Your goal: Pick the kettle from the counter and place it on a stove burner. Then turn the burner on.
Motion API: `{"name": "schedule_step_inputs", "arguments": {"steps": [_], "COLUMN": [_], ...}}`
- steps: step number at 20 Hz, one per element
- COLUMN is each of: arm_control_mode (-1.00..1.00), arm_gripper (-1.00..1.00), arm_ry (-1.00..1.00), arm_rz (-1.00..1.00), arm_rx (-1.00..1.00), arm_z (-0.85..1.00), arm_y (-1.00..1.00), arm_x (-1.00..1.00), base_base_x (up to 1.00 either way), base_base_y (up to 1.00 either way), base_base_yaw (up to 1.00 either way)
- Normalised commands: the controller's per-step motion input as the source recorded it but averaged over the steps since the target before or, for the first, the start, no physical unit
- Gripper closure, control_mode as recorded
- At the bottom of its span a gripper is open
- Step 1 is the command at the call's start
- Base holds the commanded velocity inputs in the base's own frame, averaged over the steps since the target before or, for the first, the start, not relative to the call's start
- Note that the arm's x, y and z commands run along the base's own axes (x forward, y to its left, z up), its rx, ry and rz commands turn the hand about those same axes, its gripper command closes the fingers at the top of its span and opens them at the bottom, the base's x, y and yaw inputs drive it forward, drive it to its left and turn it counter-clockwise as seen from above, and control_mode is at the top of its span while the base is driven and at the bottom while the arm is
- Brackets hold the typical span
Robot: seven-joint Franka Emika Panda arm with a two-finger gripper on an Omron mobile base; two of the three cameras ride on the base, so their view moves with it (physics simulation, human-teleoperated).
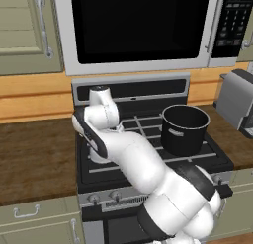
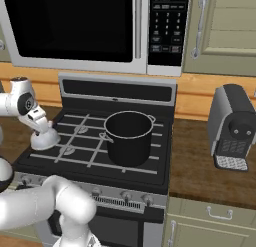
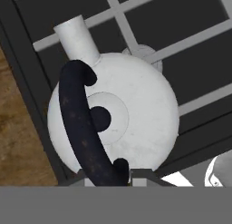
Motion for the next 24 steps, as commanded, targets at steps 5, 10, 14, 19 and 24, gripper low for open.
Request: {"name": "schedule_step_inputs", "arguments": {"steps": [5, 10, 14, 19, 24], "arm_control_mode": [-1.0, -1.0, -1.0, -1.0, -1.0], "arm_gripper": [1.0, 1.0, 1.0, 1.0, 1.0], "arm_ry": [-0.01, 0.0, 0.01, 0.03, 0.06], "arm_rz": [0.0, 0.0, 0.0, 0.0, 0.0], "arm_rx": [0.03, 0.02, 0.0, 0.01, 0.03], "arm_z": [0.0, -0.08, -0.03, -0.21, -0.44], "arm_y": [-0.83, -0.33, -0.01, 0.0, 0.0], "arm_x": [0.21, 0.46, 0.36, 0.32, 0.09], "base_base_x": [0.0, 0.0, 0.0, 0.0, 0.0], "base_base_y": [0.0, 0.0, 0.0, 0.0, 0.0], "base_base_yaw": [0.0, 0.0, 0.0, 0.0, 0.0]}}
